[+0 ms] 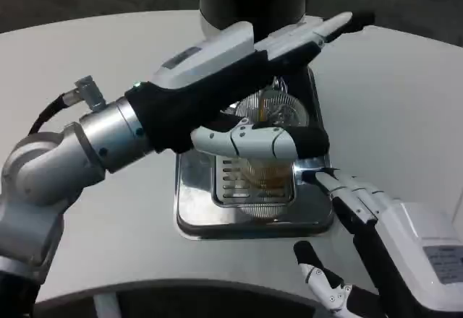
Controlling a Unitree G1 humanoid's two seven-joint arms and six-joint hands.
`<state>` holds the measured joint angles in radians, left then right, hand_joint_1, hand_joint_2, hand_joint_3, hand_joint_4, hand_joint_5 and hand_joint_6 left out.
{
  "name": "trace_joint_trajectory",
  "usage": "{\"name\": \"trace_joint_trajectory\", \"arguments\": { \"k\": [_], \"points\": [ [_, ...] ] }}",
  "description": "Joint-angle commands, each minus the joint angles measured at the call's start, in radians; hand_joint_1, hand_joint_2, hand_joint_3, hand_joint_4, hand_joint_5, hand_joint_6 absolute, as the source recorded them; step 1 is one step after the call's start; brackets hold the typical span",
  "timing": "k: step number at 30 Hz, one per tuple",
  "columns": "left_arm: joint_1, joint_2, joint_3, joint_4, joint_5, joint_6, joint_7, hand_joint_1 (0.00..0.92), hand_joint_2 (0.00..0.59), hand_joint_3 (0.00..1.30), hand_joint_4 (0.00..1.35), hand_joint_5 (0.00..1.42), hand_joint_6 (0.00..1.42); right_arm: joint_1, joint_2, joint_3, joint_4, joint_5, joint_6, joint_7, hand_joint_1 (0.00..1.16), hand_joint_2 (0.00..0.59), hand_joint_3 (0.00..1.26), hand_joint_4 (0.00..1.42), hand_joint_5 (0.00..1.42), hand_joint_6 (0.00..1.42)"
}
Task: Grasp the cup under the faucet to collect the drink, then remove the cup.
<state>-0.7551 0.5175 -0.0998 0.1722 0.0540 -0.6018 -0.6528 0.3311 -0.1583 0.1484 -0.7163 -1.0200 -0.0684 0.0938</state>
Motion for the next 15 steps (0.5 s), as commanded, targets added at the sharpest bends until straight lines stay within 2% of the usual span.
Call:
{"name": "trace_joint_trajectory", "arguments": {
  "k": [1, 7, 15],
  "points": [
    [0.011, 0.035, -0.038, -0.028, 0.064, -0.062, -0.016, 0.0, 0.114, 0.0, 0.0, 0.0, 0.0, 0.027, 0.015, 0.001, -0.018, 0.009, 0.009, -0.019, 0.35, 0.463, 0.17, 0.12, 0.15, 0.23],
    [0.009, 0.07, -0.041, -0.04, 0.09, -0.086, -0.007, 0.0, 0.113, 0.0, 0.0, 0.0, 0.0, 0.04, 0.046, 0.004, -0.014, 0.037, 0.027, -0.017, 0.35, 0.455, 0.17, 0.12, 0.15, 0.23],
    [0.014, 0.105, -0.049, -0.05, 0.092, -0.108, -0.012, 0.0, 0.113, 0.0, 0.0, 0.0, 0.0, 0.015, 0.111, -0.009, 0.022, 0.16, 0.111, -0.007, 0.38, 0.397, 0.11, 0.08, 0.1, 0.21]
  ]
}}
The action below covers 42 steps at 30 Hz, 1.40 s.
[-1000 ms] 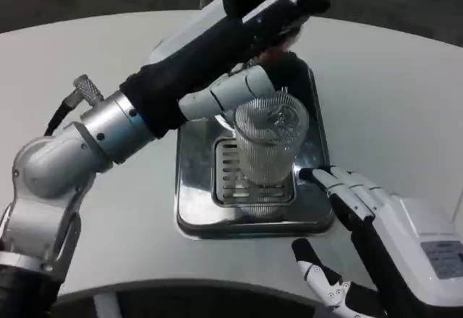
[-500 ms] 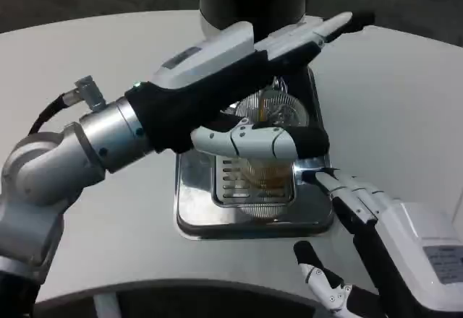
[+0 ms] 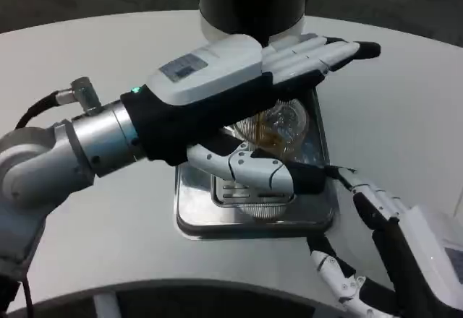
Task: Grasp the cup under the faucet to collect the drink, then remove the cup.
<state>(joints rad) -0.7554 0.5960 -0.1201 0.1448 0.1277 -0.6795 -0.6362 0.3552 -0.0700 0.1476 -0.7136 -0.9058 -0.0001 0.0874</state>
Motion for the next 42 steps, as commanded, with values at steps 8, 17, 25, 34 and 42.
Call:
{"name": "trace_joint_trajectory", "arguments": {
  "k": [8, 17, 25, 34, 42],
  "points": [
    [0.024, 0.044, -0.022, -0.035, 0.01, -0.028, -0.021, 0.0, 0.117, 0.0, 0.0, 0.0, 0.0, -0.099, 0.069, 0.006, 0.071, 0.102, 0.136, 0.0, 0.43, 0.365, 0.05, 0.02, 0.01, 0.13],
    [0.034, 0.049, -0.014, -0.057, 0.005, -0.016, -0.012, 0.0, 0.117, 0.0, 0.0, 0.0, 0.0, -0.268, 0.083, 0.002, 0.191, 0.189, 0.19, -0.016, 0.51, 0.272, 0.0, 0.0, 0.0, 0.03],
    [0.037, 0.049, -0.002, -0.068, 0.005, -0.006, -0.003, 0.0, 0.117, 0.0, 0.0, 0.0, 0.0, -0.361, 0.086, -0.001, 0.285, 0.259, 0.206, -0.054, 0.55, 0.232, 0.0, 0.0, 0.0, 0.0],
    [0.053, 0.051, 0.004, -0.082, -0.005, 0.009, -0.008, 0.0, 0.116, 0.0, 0.0, 0.0, 0.0, -0.455, 0.08, 0.002, 0.38, 0.306, 0.227, -0.063, 0.63, 0.206, 0.0, 0.0, 0.0, 0.0],
    [0.061, 0.049, 0.01, -0.095, -0.01, 0.025, -0.011, 0.0, 0.115, 0.0, 0.0, 0.0, 0.0, -0.522, 0.079, 0.024, 0.457, 0.331, 0.2, -0.113, 0.68, 0.189, 0.0, 0.0, 0.0, 0.0]
  ]
}}
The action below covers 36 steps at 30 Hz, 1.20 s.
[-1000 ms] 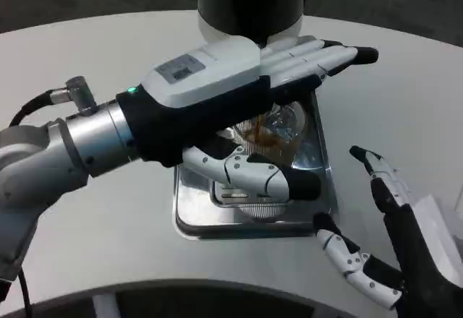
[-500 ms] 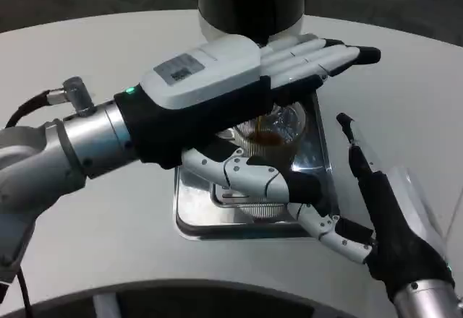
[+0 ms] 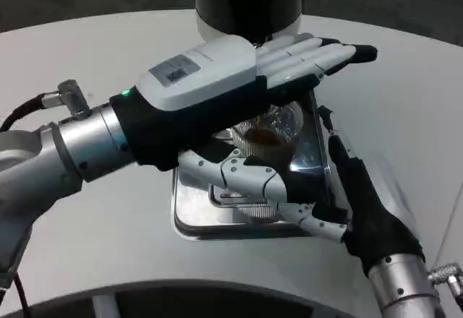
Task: Grasp the cup under the faucet to collect the drink, then remove the cup.
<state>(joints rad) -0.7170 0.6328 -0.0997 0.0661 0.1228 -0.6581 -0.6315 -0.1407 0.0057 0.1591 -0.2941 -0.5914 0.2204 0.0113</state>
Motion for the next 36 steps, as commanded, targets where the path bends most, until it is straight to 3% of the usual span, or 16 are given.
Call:
{"name": "trace_joint_trajectory", "arguments": {
  "k": [1, 7, 15, 18, 36],
  "points": [
    [0.023, 0.013, -0.01, -0.017, -0.006, 0.005, -0.016, 0.0, 0.115, 0.0, 0.0, 0.0, 0.0, -0.034, 0.003, 0.016, 0.05, 0.019, -0.024, -0.046, 0.69, 0.188, 0.0, 0.0, 0.0, 0.0],
    [0.026, 0.018, -0.008, -0.024, -0.005, 0.009, -0.019, 0.0, 0.118, 0.0, 0.0, 0.0, 0.0, -0.07, 0.008, 0.04, 0.116, 0.025, -0.047, -0.098, 0.7, 0.187, 0.0, 0.0, 0.0, 0.0],
    [0.038, 0.025, -0.004, -0.042, -0.012, 0.02, -0.021, 0.0, 0.12, 0.0, 0.0, 0.0, 0.0, -0.11, 0.046, 0.054, 0.203, 0.061, -0.052, -0.151, 0.71, 0.181, 0.0, 0.0, 0.0, 0.0],
    [0.042, 0.032, -0.002, -0.047, -0.014, 0.023, -0.021, 0.0, 0.143, 0.0, 0.0, 0.0, 0.0, -0.128, 0.045, 0.06, 0.239, 0.065, -0.081, -0.176, 0.71, 0.18, 0.0, 0.0, 0.0, 0.0],
    [0.064, 0.061, 0.017, -0.068, -0.026, 0.033, -0.02, 0.0, 0.157, 0.0, 0.0, 0.0, 0.0, -0.252, 0.078, 0.036, 0.456, 0.178, -0.152, -0.249, 0.73, 0.183, 0.0, 0.0, 0.0, 0.0]
  ]
}}
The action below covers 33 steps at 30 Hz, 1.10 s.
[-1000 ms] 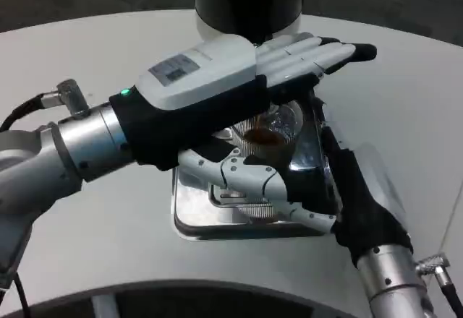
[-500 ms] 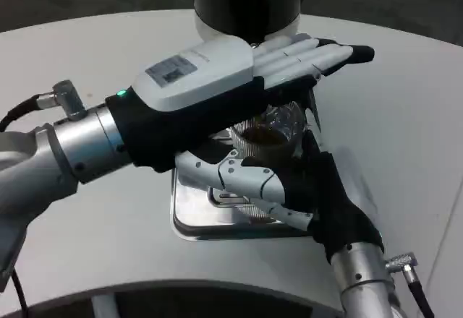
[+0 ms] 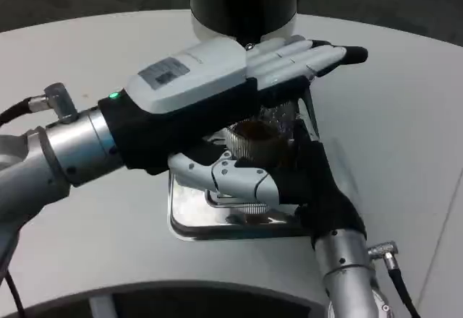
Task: Grasp the cup under the faucet to collect the drink, then remove the cup.
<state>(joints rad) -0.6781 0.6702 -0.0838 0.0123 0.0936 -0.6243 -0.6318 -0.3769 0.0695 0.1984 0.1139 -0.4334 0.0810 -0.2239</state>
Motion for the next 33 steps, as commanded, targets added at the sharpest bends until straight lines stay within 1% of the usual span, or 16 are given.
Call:
{"name": "trace_joint_trajectory", "arguments": {
  "k": [1, 11, 16, 20, 23, 26, 28, 31, 33],
  "points": [
    [0.027, 0.026, 0.003, -0.015, 0.001, -0.001, -0.02, 0.0, 0.157, 0.0, 0.0, 0.0, 0.0, -0.021, 0.015, -0.004, 0.057, 0.023, -0.014, -0.018, 0.73, 0.183, 0.0, 0.0, 0.0, 0.0],
    [0.033, 0.034, 0.01, -0.023, -0.004, 0.009, -0.016, 0.0, 0.164, 0.0, 0.0, 0.0, 0.0, -0.067, 0.032, -0.014, 0.144, 0.044, -0.034, -0.071, 0.73, 0.177, 0.0, 0.0, 0.0, 0.01],
    [0.035, 0.034, 0.014, -0.028, -0.003, 0.014, -0.015, 0.0, 0.166, 0.0, 0.0, 0.0, 0.0, -0.078, 0.035, -0.011, 0.168, 0.04, -0.045, -0.09, 0.76, 0.188, 0.0, 0.0, 0.0, 0.03],
    [0.04, 0.033, 0.019, -0.035, -0.003, 0.021, -0.01, 0.0, 0.167, 0.0, 0.0, 0.0, 0.0, -0.08, 0.037, -0.009, 0.177, 0.038, -0.05, -0.096, 0.77, 0.182, 0.0, 0.0, 0.0, 0.04],
    [0.052, 0.023, 0.036, -0.043, -0.012, 0.025, 0.007, 0.0, 0.168, 0.0, 0.0, 0.0, 0.0, -0.078, 0.039, -0.007, 0.18, 0.037, -0.055, -0.1, 0.78, 0.184, 0.0, 0.0, 0.0, 0.05],
    [0.083, -0.015, 0.101, -0.057, -0.013, -0.009, 0.096, 0.0, 0.178, 0.0, 0.0, 0.0, 0.0, -0.076, 0.038, -0.004, 0.18, 0.035, -0.059, -0.1, 0.79, 0.185, 0.0, 0.0, 0.0, 0.1],
    [0.109, -0.048, 0.152, -0.076, -0.025, -0.021, 0.159, 0.0, 0.181, 0.0, 0.0, 0.0, 0.0, -0.076, 0.04, -0.003, 0.18, 0.033, -0.06, -0.104, 0.79, 0.184, 0.0, 0.0, 0.0, 0.11],
    [0.142, -0.083, 0.198, -0.094, -0.06, -0.024, 0.212, 0.0, 0.192, 0.0, 0.0, 0.0, 0.0, -0.075, 0.047, -0.006, 0.187, 0.038, -0.07, -0.119, 0.81, 0.18, 0.0, 0.0, 0.02, 0.13],
    [0.169, -0.099, 0.223, -0.106, -0.098, -0.015, 0.231, 0.0, 0.195, 0.0, 0.0, 0.01, 0.0, -0.083, 0.054, -0.006, 0.2, 0.041, -0.079, -0.129, 0.83, 0.178, 0.0, 0.04, 0.05, 0.15]
  ]
}}
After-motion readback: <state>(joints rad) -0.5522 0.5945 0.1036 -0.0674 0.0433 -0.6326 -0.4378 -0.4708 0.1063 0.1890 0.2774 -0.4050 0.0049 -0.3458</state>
